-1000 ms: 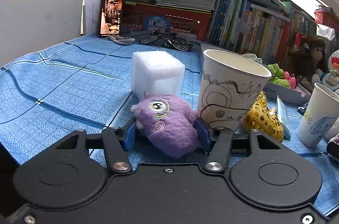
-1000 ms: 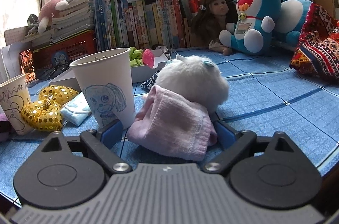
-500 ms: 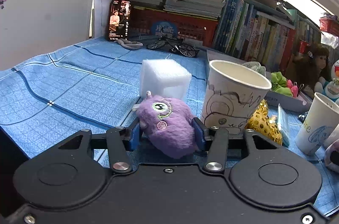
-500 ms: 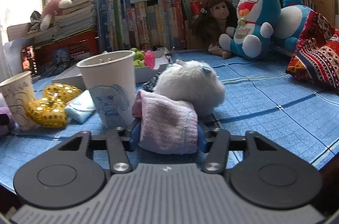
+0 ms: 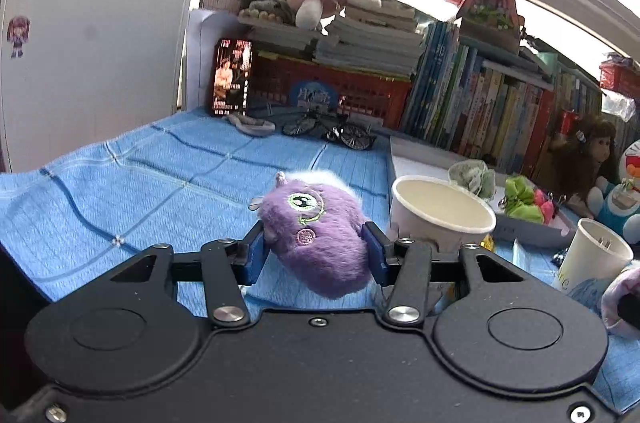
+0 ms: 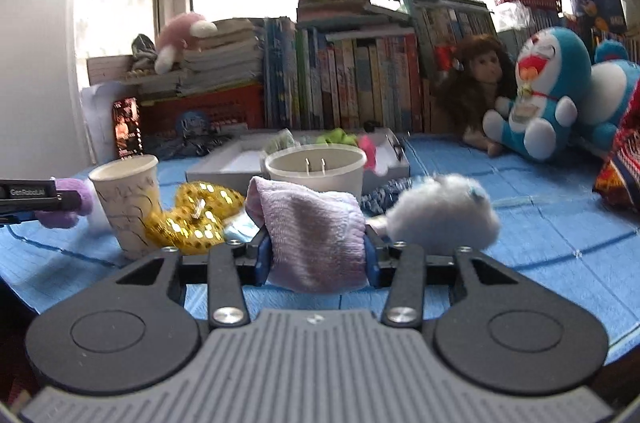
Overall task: Organize soft objects
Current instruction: 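Carry the plush and sock to the white tray and open both tools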
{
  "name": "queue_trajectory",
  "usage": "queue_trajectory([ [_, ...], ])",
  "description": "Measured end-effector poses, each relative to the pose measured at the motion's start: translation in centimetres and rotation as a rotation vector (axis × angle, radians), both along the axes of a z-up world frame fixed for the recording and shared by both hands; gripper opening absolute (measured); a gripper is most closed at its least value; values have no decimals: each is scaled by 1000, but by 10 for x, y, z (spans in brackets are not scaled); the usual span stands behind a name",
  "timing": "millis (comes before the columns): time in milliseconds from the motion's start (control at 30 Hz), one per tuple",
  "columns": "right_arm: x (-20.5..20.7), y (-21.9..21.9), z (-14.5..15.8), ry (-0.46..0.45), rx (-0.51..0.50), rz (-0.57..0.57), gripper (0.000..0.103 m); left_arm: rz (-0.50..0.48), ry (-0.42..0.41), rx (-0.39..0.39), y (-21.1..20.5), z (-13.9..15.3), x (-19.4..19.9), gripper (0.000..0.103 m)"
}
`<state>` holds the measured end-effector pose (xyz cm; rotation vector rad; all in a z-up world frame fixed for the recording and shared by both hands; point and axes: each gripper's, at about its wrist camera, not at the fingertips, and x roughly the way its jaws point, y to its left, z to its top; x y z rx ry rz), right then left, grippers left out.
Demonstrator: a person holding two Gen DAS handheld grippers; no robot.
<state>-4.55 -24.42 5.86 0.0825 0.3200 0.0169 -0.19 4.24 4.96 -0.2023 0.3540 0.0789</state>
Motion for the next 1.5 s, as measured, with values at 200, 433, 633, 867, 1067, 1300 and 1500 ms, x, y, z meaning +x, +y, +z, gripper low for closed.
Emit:
queue_trajectory([
  [200, 0, -8, 19, -39, 12, -8, 48, -43, -22, 3, 1, 22, 7, 47],
  [433, 2, -17, 32, -67, 30, -23, 48, -85, -50, 7, -7, 40, 12, 47],
  [633, 8, -28, 43, -77, 52, -37, 48, -124, -45, 1, -10, 52, 22, 47],
  [867, 24, -41, 59, -80, 89, -40, 48, -171, -37, -24, -11, 69, 39, 47],
  [1067, 47, -53, 76, -74, 144, -27, 48, -210, -21, -31, -15, 85, 63, 47],
  [1300, 83, -64, 99, -64, 153, -3, 48, -289, 36, -49, -27, 106, 99, 47],
  [1500, 125, -71, 105, 3, 132, 4, 49, -351, 100, -22, -49, 116, 135, 47],
])
